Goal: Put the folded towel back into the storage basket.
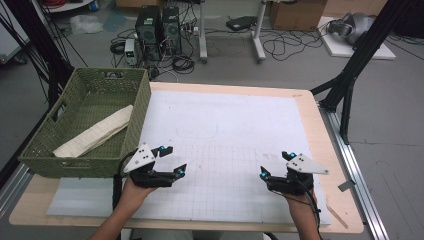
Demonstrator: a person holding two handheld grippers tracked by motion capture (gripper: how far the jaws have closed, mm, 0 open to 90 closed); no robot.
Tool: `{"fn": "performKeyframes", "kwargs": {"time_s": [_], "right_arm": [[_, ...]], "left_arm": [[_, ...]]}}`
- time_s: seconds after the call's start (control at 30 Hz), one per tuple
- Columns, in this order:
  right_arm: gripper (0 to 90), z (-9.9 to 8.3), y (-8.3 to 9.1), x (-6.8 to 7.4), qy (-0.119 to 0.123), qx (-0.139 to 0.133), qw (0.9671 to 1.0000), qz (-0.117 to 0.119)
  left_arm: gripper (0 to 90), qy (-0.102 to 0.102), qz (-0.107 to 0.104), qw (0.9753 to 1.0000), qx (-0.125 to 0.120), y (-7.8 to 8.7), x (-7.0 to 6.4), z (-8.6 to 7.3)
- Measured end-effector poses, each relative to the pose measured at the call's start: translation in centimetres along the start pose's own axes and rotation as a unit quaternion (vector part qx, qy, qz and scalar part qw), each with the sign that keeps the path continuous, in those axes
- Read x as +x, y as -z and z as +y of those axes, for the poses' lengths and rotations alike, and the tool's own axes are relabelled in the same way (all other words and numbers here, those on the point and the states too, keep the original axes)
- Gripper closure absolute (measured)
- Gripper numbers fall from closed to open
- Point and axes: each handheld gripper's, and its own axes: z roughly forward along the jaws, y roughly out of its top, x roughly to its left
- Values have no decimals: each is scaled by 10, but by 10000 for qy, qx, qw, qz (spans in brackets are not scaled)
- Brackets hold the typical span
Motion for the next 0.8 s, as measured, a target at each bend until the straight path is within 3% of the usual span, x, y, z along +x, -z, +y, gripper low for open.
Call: {"fn": "performKeyframes", "kwargs": {"time_s": [0.8], "right_arm": [[118, -2, -2, 3, 15, -4, 10000, -11]], "left_arm": [[230, 56, 94, 9999, 27, 2, 2, -4]]}}
